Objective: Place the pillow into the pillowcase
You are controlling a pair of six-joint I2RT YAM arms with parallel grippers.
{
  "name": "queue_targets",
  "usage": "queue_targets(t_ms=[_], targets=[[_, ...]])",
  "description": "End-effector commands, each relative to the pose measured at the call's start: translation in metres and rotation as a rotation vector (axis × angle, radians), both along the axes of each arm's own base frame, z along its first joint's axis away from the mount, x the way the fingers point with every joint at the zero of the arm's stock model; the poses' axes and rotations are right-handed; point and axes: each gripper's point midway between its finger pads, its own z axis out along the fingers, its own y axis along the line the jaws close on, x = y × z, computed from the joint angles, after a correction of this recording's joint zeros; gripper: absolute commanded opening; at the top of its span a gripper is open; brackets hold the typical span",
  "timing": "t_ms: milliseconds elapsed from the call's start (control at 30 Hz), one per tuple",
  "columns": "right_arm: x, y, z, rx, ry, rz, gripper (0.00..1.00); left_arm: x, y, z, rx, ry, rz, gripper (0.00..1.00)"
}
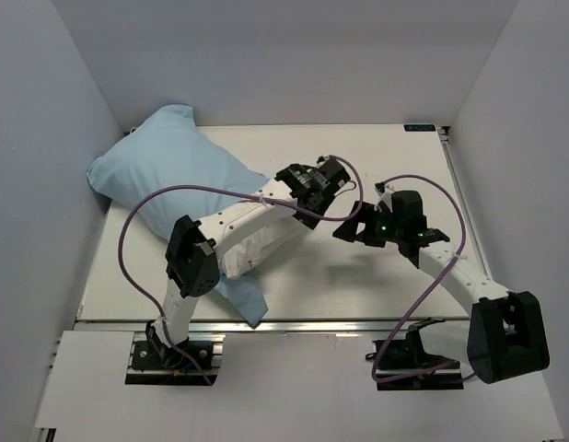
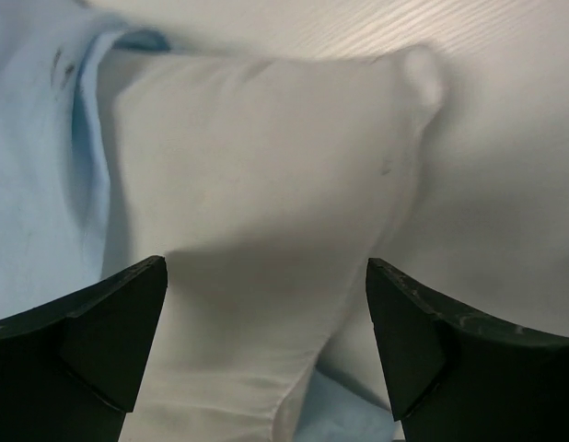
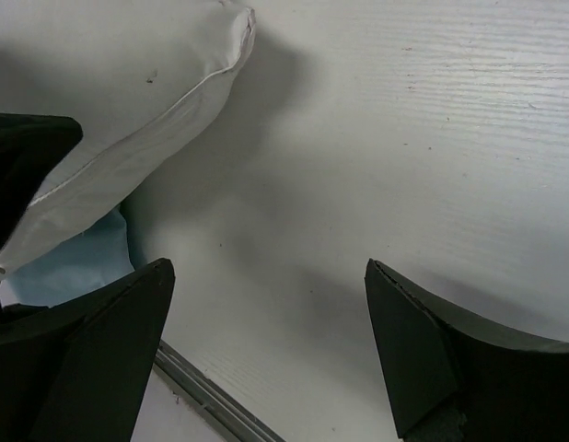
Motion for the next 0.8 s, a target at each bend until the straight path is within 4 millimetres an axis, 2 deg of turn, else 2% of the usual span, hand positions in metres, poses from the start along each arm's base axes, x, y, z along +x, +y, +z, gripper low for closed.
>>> queue_targets(t_ms=[0, 100, 367, 467, 500, 533, 567, 633, 700, 733, 767], targets=[[-0.001, -0.004, 0.005, 0.03, -0.021, 0.011, 0.89, -0.003, 0.056, 0.003, 0.228, -0.041, 0.08, 0.98], [0.001, -0.008, 0.006, 0.04, -0.03, 0.009, 0.89, -0.008, 0.059, -0.018, 0.26, -0.002, 0.099, 0.98], [-0.001, -0.011, 0.006, 0.032, -0.069, 0.037, 0.89, -0.004, 0.074, -0.073, 0.354, 0.049, 0.111, 0.97], [-0.002, -0.014, 0.01, 0.015, -0.105, 0.035, 0.89, 0.005, 0.084, -0.088, 0.293, 0.103, 0.157, 0.57], [-0.001, -0.015, 0.011, 0.01, -0.114, 0.029, 0.89, 0.006, 0.087, -0.089, 0.269, 0.12, 0.178, 0.29], [-0.001, -0.016, 0.015, 0.007, -0.132, 0.023, 0.89, 0.014, 0.099, -0.088, 0.251, 0.12, 0.226, 0.06], [0.0, -0.017, 0.017, 0.002, -0.145, 0.017, 0.89, 0.02, 0.103, -0.083, 0.221, 0.104, 0.273, 0.0], [-0.001, -0.018, 0.022, 0.003, -0.172, 0.018, 0.88, 0.034, 0.116, -0.06, 0.18, 0.029, 0.346, 0.0], [-0.003, -0.016, 0.024, 0.013, -0.192, 0.04, 0.86, 0.051, 0.116, -0.013, 0.113, -0.114, 0.402, 0.0], [-0.005, -0.01, 0.031, 0.038, -0.224, 0.074, 0.86, 0.054, 0.113, 0.023, 0.033, -0.181, 0.405, 0.0], [-0.005, -0.007, 0.032, 0.04, -0.229, 0.082, 0.86, 0.059, 0.109, 0.05, -0.036, -0.231, 0.391, 0.0]])
